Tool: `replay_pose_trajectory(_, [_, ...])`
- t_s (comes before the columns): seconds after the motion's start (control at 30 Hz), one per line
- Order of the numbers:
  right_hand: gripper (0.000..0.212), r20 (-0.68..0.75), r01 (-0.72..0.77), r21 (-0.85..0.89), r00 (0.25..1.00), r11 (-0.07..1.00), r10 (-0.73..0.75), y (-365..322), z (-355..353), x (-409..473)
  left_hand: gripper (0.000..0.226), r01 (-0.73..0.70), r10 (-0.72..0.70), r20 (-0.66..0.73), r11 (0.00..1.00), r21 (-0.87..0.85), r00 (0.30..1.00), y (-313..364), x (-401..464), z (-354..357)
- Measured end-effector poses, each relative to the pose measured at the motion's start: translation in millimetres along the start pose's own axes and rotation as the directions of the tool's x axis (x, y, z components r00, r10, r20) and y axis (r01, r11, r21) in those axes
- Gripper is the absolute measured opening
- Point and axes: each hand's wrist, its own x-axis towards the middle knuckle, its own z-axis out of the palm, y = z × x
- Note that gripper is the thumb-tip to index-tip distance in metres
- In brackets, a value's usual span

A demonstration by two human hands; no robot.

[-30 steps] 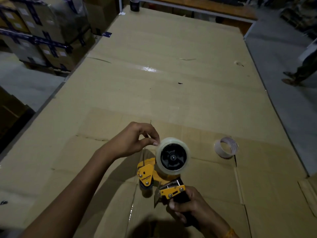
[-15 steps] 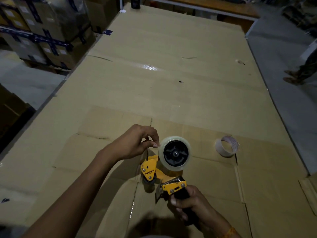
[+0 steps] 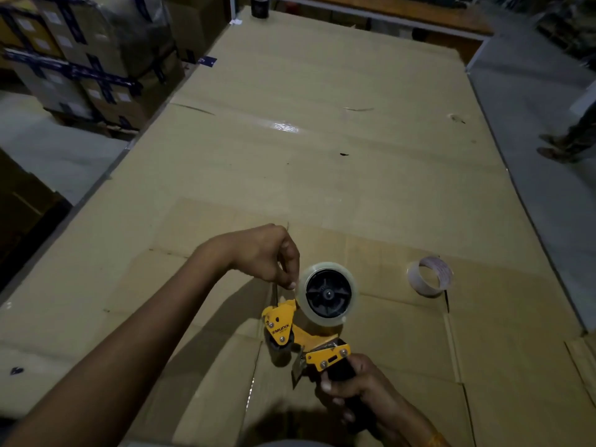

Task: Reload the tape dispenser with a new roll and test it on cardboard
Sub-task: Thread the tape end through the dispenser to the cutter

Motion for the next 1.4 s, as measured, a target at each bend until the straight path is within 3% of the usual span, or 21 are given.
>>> replay_pose_trajectory(0.2, [0.013, 0.088, 0.015, -0.022, 0.996, 1.0, -0.013, -7.0, -16.2, -10.0, 0.015, -0.043, 0.079, 0.139, 0.969, -0.244, 0.987, -10.5, -1.2, -1.4])
replay_pose_trajectory(0.3, [0.02, 0.139, 0.022, -0.045, 0.99, 0.999, -0.016, -12.4, -25.4, -12.8, 0.016, -0.065, 0.104, 0.152, 0.967, -0.246, 0.983, -14.7, 1.1, 5.3])
replay_pose_trajectory(0.43, [0.014, 0.131, 0.02, -0.044, 0.991, 0.999, -0.014, -10.6, -31.7, -10.5, 0.021, -0.063, 0.099, 0.16, 0.974, -0.217, 0.982, -20.1, 3.7, 10.6])
replay_pose_trajectory(0.53, [0.013, 0.11, 0.023, -0.033, 0.994, 0.999, -0.019, -10.6, -32.7, -8.8, 0.017, -0.007, 0.018, 0.054, 0.982, -0.186, 0.998, -20.0, 1.9, 10.8])
replay_pose_trajectory(0.6, [0.012, 0.065, 0.027, -0.025, 0.998, 0.999, -0.026, -11.1, -32.2, -7.8, 0.014, 0.073, -0.091, -0.111, 0.986, -0.153, 0.99, -11.7, -3.3, 8.3])
replay_pose_trajectory(0.73, [0.011, -0.018, 0.064, -0.041, 0.998, 0.997, -0.064, -10.4, -29.6, -5.7, 0.036, 0.269, -0.256, -0.434, 0.963, -0.031, 0.864, 27.1, -19.0, 18.5])
replay_pose_trajectory(0.83, [0.01, -0.04, 0.096, -0.047, 0.994, 0.994, -0.098, -9.1, -28.9, -4.8, 0.049, 0.433, -0.316, -0.428, 0.877, 0.21, 0.847, 49.9, -18.4, 44.1])
replay_pose_trajectory(0.9, [0.008, -0.032, 0.119, -0.083, 0.992, 0.989, -0.122, -8.9, -28.9, -4.6, 0.049, 0.484, -0.347, -0.434, 0.836, 0.258, 0.831, 56.0, -13.7, 62.4])
replay_pose_trajectory(1.13, [0.022, -0.087, 0.09, -0.131, 0.991, 0.987, -0.102, -2.2, -28.3, -4.9, 0.044, 0.562, -0.431, -0.468, 0.807, 0.184, 0.772, 58.1, -4.0, 83.9])
replay_pose_trajectory(1.4, [0.022, -0.082, 0.098, -0.189, 0.99, 0.977, -0.115, -6.1, -31.4, -7.7, 0.024, 0.541, -0.442, -0.447, 0.833, 0.117, 0.778, 47.3, 4.8, 80.6])
